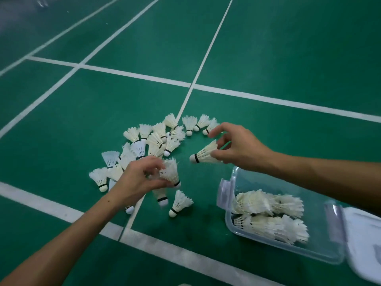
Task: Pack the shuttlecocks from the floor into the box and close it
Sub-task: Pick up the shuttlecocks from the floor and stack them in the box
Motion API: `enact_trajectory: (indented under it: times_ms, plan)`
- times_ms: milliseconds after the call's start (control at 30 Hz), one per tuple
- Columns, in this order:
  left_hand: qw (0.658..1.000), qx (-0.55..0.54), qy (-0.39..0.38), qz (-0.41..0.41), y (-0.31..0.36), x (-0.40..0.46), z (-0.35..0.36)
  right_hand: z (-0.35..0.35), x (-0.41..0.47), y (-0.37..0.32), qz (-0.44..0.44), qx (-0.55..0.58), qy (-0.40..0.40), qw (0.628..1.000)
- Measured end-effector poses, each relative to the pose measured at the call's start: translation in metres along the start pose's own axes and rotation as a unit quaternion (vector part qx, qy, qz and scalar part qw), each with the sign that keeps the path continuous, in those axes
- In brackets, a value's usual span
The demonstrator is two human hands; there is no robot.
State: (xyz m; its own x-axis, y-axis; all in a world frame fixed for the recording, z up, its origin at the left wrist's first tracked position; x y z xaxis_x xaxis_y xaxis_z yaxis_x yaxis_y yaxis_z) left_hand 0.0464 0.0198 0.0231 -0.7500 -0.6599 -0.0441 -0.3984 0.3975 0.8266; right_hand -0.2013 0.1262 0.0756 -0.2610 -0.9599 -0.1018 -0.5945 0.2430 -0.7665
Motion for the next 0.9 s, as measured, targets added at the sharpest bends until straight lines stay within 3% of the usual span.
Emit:
enact_trajectory:
  times_ms: [200,400,633,900]
  plan:
    - [0.993,-0.015,-0.044,0.106,0.081,0.025,0.038,-0.079,-0.076,0.042,0.047,0.049,0.097,0.993]
    - [0.980,0.015,-0.081,0.182,0.132,0.043,0.088,-0.100,-0.142,0.106,0.100,0.021,0.141,0.985]
    - [0.975,0.014,-0.103,0.195,0.136,0.056,0.126,-0.067,-0.168,0.161,0.105,-0.026,0.119,0.987]
    - [0.977,-0.001,-0.120,0.174,0.130,0.058,0.146,-0.022,-0.161,0.181,0.090,0.006,0.068,0.994]
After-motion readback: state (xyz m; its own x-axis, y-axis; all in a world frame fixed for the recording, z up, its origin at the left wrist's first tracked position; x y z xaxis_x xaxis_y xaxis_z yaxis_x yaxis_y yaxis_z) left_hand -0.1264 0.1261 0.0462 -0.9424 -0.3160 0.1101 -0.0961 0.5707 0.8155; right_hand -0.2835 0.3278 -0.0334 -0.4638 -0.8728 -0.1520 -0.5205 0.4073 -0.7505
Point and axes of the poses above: each hand's wrist, its own x-axis towards the middle knuckle, its own z-axis out of the palm, y = z × x, the point moved 7 cm from there along x, towards the middle knuckle, and after that the axes turned 4 degrees about -z, right-handed, at the moved point
